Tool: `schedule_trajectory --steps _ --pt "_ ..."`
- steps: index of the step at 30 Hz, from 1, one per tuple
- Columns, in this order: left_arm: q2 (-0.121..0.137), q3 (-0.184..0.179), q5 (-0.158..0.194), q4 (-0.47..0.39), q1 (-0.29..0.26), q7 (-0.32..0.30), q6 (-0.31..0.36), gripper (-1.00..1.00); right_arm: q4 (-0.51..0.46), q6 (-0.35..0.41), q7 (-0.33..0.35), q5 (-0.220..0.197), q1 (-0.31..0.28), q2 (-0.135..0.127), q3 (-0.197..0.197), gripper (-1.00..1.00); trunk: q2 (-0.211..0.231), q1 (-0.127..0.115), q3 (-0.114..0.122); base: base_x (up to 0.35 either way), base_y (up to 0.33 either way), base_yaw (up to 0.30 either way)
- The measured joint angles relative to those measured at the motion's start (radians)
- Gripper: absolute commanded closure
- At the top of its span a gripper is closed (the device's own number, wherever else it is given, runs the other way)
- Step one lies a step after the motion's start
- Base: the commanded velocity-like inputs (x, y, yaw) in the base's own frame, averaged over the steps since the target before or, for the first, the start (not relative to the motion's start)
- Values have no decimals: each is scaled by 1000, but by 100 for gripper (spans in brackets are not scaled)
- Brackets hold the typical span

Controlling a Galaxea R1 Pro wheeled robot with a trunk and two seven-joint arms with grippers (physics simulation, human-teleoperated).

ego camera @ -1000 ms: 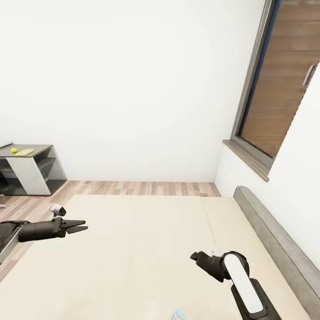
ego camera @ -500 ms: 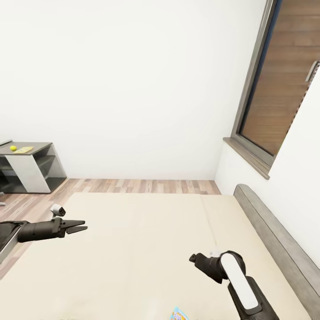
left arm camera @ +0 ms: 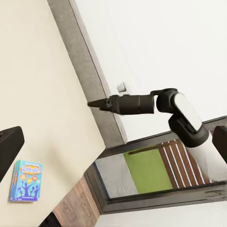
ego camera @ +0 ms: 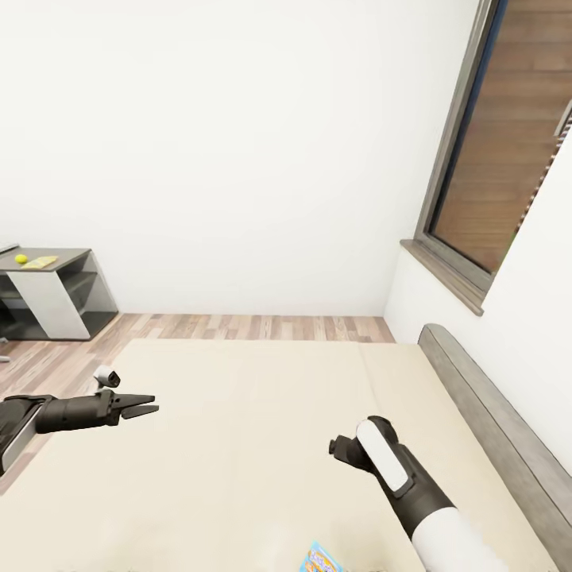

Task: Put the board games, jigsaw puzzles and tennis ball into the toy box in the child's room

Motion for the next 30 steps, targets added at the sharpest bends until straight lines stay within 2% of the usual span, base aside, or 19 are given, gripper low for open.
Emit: schedule_trajectory --steps 4,7,15,21,23,25,26,30 --pt "-1 1 0 0 0 14 0 -100 22 -19 -1 72 -20 10 36 -100 0 0 -7 0 0 0" --pt "-2 1 1 0 0 24 0 -100 28 -25 -1 95 -24 12 46 -100 0 0 -12 0 0 0" --pt "-3 3 0 -1 0 37 0 -100 53 -30 10 112 -28 13 53 -100 0 0 -25 0 0 0" --pt "-6 3 -1 -12 -3 69 2 -100 61 -25 12 114 -29 13 53 -100 0 0 -35 0 0 0" --pt "-16 2 -1 -16 -5 104 3 -100 62 -24 12 115 -29 14 53 -100 0 0 -38 0 0 0" --pt "-36 2 -2 -21 -5 176 4 -100 63 -22 12 116 -29 13 54 -100 0 0 -41 0 0 0" --pt "-52 2 -3 -24 -6 243 6 -100 63 -22 12 116 -29 13 54 -100 0 0 -43 0 0 0" --pt "-86 3 -2 -27 -8 413 9 -100 64 -22 13 116 -29 13 55 -100 0 0 -49 0 0 0"
